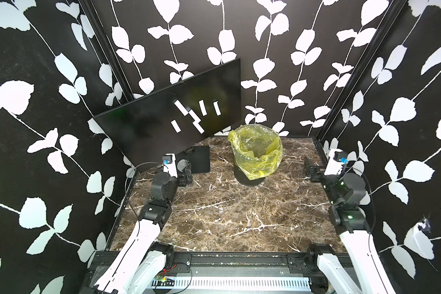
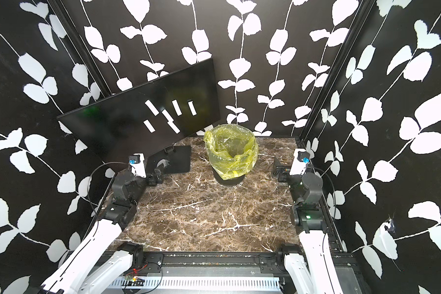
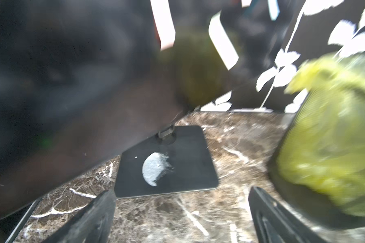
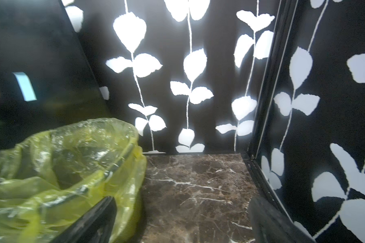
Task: Remove the sticky note from the monitor
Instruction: Tear off the sticky note from the monitor.
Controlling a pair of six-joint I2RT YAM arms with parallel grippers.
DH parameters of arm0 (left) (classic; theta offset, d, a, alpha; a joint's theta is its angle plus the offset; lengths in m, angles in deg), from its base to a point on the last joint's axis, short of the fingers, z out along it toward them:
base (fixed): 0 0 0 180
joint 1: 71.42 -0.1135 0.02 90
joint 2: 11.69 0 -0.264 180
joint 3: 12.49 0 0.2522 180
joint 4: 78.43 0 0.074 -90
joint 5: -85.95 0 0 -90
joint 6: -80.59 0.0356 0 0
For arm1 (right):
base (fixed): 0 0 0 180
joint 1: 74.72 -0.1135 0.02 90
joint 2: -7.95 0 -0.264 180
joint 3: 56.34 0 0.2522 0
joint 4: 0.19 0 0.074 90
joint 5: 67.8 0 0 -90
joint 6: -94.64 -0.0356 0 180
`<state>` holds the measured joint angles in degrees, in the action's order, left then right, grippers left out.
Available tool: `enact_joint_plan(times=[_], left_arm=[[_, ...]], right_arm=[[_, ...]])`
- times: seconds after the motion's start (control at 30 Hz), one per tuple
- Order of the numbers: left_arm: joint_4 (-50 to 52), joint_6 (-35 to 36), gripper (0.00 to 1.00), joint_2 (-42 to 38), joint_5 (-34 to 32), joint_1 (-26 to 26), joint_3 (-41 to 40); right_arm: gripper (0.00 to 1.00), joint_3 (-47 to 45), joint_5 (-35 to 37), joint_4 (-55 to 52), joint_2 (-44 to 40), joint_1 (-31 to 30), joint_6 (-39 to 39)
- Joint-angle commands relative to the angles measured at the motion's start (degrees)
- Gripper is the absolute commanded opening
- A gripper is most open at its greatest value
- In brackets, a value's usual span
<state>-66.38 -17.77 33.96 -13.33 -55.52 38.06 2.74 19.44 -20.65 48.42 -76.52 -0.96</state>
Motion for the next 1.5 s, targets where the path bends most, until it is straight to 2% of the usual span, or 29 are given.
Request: enact_joint_plan(times=[0.0, 0.17, 0.33, 0.5, 0.63, 0.73, 1.07, 1.17, 1.3, 1.47], left_arm=[[11.24, -6.17, 0.99, 0.49, 1.54, 1.51, 7.72], [17.41, -8.58, 0.99, 7.17, 7.96, 1.59, 19.66], [19.38, -7.55, 0.99, 11.60, 13.70, -0.60, 24.20], [18.03, -9.18, 0.99, 10.97, 15.72, -3.35, 23.25], [13.84, -13.44, 0.99, 11.01, 21.78, -9.50, 22.79], [13.10, -12.94, 0.99, 12.58, 24.09, -10.47, 25.53], [2.76, -15.60, 0.96, 17.49, 24.62, -12.27, 29.87], [-1.67, -19.97, 0.94, 19.65, 25.57, -12.20, 32.45], [-2.34, -24.57, 0.93, 22.77, 25.93, -10.24, 37.88], [-6.39, -37.50, 0.92, 26.90, 26.27, -9.36, 41.54]], right_arm=[[0.99, 7.60, 0.70, -14.76, 2.92, -4.31, -4.78], [0.99, 22.02, 2.83, -25.73, 12.44, -11.40, -7.62], [0.99, 32.24, 4.80, -28.98, 18.90, -18.64, -9.59], [0.99, 39.25, 8.05, -30.87, 24.03, -24.52, -9.70], [1.00, 45.10, 10.79, -32.44, 28.99, -28.50, -10.28], [0.99, 48.68, 10.83, -32.26, 32.42, -30.41, -10.71], [1.00, 50.87, 10.12, -28.69, 38.26, -33.00, -11.28], [1.00, 50.36, 10.19, -28.20, 38.75, -33.00, -12.30], [0.99, 50.19, 10.84, -28.07, 39.09, -33.06, -13.34], [1.00, 50.43, 9.85, -27.43, 39.95, -33.05, -15.49]])
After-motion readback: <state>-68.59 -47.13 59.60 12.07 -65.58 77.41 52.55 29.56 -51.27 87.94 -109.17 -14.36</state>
